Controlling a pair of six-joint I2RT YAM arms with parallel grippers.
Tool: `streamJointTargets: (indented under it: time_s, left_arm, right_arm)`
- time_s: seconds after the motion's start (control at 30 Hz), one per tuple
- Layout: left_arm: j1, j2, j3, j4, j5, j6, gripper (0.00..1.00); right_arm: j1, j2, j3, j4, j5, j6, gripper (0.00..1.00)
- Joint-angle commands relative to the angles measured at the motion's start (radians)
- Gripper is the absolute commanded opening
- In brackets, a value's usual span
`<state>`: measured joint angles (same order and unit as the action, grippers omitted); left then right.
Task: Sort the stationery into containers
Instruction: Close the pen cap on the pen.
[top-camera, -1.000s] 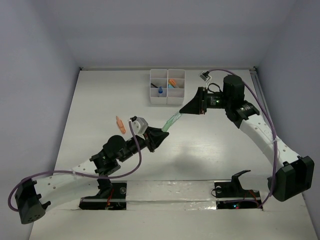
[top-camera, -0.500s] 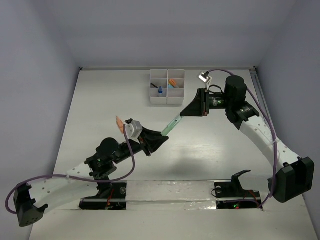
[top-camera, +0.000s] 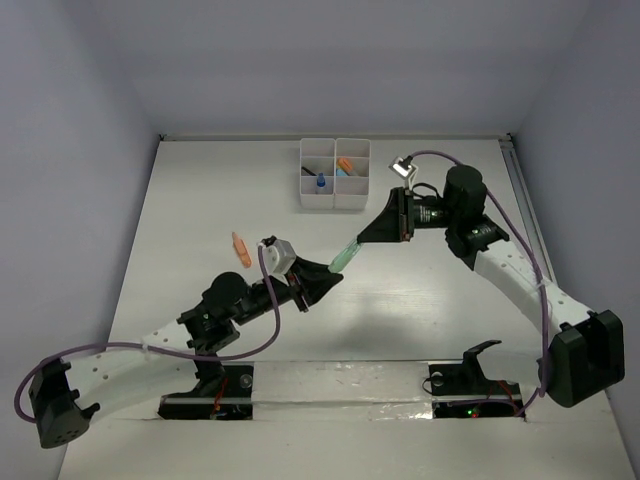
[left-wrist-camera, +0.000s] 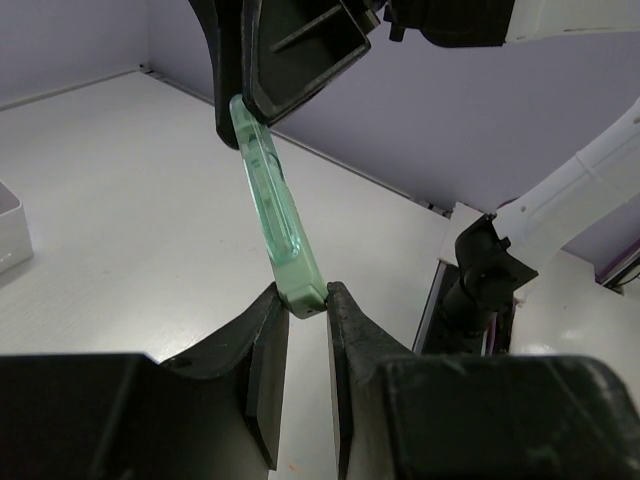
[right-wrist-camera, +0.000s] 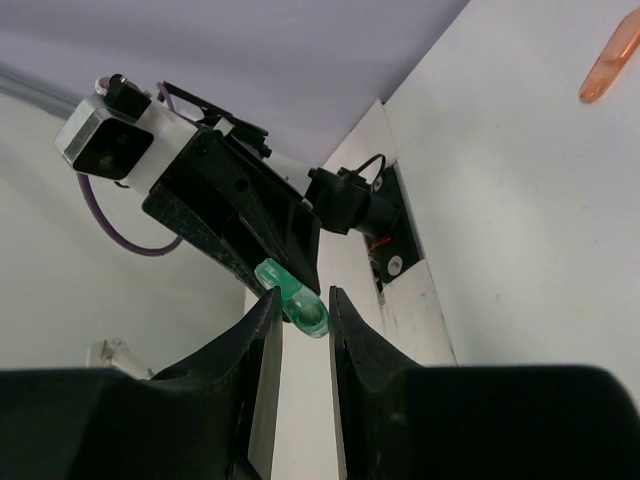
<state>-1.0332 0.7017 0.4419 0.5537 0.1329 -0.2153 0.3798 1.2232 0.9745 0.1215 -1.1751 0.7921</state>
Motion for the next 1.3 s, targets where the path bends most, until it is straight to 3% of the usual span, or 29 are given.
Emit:
streamJointTargets:
  time_s: [0.0,0.17,0.33,0.8,1.07,1.27]
  left_arm:
    - [-0.007,0.001,0.067,0.156,0.007,0.013,0.0]
    - [-0.007,0.022,0.073,0.167,0.002,0.016,0.0]
    - [-0.007,0.054,0.086,0.184,-0.003,0.016,0.0]
    - [-0.007,0.073,0.144,0.163,-0.05,0.037,0.0]
    - [-0.007,0.065,0.172,0.155,-0.113,0.048,0.0]
    - [-0.007,0.094,0.146,0.163,-0.101,0.001,0.0]
  right_arm:
    - [0.025,-0.024,-0.078,0.22,-0.003,0.117,0.0]
    - [0.048,-0.028,-0.115,0.27,0.0,0.153,0.0]
    - [0.111,-0.033,-0.089,0.139,0.06,0.056,0.0]
    - [0.231,-0.039,-0.14,-0.023,0.161,-0.086,0.0]
    - [0.272,-0.112,-0.311,0.101,0.247,-0.045,0.0]
    - [0.272,-0.136,-0.324,0.228,0.385,0.03,0.0]
